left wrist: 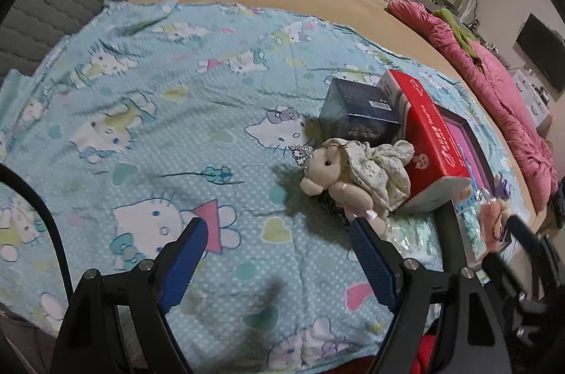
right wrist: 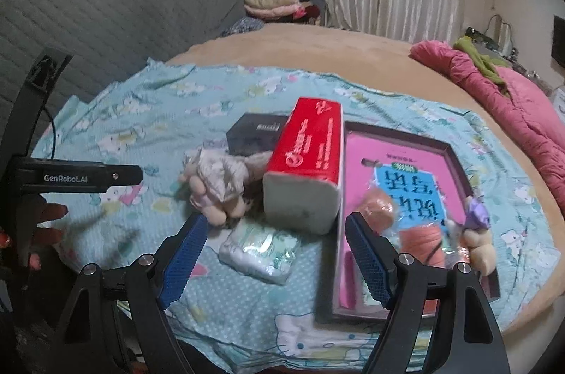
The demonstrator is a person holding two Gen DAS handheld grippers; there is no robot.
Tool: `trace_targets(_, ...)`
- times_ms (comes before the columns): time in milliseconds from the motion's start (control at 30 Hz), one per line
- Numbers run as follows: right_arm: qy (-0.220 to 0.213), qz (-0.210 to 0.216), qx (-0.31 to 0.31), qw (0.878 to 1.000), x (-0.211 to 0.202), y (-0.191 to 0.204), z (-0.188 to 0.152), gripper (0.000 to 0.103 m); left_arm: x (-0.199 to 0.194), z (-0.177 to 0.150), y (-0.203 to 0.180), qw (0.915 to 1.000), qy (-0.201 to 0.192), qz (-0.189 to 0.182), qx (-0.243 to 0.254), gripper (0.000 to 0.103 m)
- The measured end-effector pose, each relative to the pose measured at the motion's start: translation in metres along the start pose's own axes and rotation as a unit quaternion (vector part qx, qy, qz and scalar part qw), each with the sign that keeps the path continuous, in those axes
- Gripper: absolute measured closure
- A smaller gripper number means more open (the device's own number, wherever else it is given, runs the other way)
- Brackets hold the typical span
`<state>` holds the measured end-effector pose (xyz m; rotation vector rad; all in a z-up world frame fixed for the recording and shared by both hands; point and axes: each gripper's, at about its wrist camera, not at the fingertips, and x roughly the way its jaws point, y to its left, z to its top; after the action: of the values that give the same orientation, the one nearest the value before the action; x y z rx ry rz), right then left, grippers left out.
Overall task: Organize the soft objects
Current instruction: 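Grasp the crowned beige plush bear with the left gripper while the right gripper grasps the wet-wipes pack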
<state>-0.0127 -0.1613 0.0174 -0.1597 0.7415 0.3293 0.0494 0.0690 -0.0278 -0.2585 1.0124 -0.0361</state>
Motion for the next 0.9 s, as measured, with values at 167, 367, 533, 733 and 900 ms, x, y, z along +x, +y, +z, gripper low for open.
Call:
trace_targets(167,0.02,0.001,0.0,1.0,0.018,-0.001,-0.006,0.022,0.027,0.016,0.015,0.9982,0.009,-0.041,-0.043,0.021)
trace_targets(367,0.029,-0.002,-0.002,1.0,0.029,-0.002,-0.008,0.022,0.055,0.03,0.036,0.9857,0.028,-0.113,-0.122,0.026)
trace_targets(533,0.037,-0.004,-0.003,0.999,0.036,-0.002,-0.01,0.022,0.075,0.033,0.039,0.9757,0.05,-0.15,-0.152,0.041)
trace_targets(733,0.045,-0.005,-0.003,0.999,0.043,-0.003,-0.012,0.022,0.088,0.036,0.031,0.9724,0.063,-0.167,-0.15,0.047)
trace_targets(900,0.054,-0.007,0.001,0.999,0.054,-0.003,-0.012,0.022,0.095,0.042,0.026,0.9685,0.065,-0.184,-0.155,0.047)
